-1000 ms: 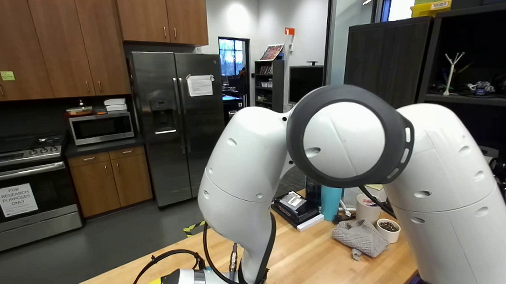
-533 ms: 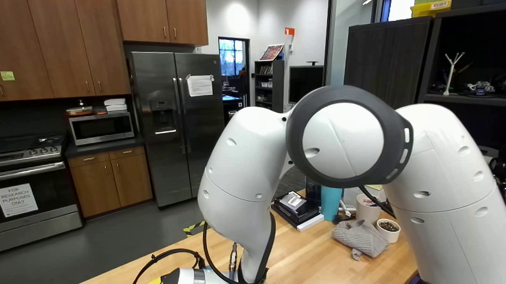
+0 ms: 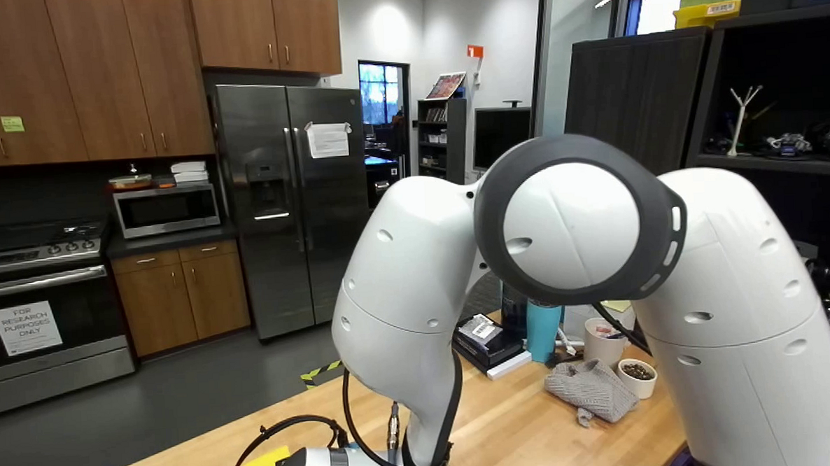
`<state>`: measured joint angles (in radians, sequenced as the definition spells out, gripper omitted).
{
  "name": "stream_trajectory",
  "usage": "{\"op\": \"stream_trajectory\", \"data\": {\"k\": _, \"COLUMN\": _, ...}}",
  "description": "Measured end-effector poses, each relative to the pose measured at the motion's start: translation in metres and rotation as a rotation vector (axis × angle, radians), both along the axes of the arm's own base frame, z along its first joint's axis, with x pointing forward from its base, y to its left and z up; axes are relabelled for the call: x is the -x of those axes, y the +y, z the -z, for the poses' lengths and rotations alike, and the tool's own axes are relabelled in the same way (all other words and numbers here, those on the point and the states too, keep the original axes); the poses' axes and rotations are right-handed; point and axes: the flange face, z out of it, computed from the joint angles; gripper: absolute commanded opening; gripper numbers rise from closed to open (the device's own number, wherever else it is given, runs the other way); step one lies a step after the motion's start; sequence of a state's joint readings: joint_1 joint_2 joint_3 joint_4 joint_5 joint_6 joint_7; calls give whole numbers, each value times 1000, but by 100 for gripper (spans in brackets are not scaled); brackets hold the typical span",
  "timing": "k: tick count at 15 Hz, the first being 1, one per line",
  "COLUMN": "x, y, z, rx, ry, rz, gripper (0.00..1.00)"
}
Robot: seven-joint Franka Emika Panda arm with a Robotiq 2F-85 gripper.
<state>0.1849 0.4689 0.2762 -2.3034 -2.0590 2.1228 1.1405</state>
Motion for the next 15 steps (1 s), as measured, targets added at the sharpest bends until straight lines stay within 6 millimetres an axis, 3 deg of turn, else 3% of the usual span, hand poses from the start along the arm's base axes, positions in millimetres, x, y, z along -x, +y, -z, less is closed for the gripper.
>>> {"op": "stream_trajectory", "data": {"k": 4, "x": 18, "y": -6, "z": -11, "rx": 8, "ry": -11, "rz": -4, "gripper": 0}}
{"op": "stream_trajectory", "data": {"k": 9, "x": 38, "y": -8, "z": -46, "rx": 22, "ry": -63, "rz": -24, "gripper": 0}}
{"op": "stream_trajectory", "data": {"k": 15, "x": 47, "y": -2, "z": -76, "rx": 29, "ry": -85, "rz": -60, "gripper": 1}}
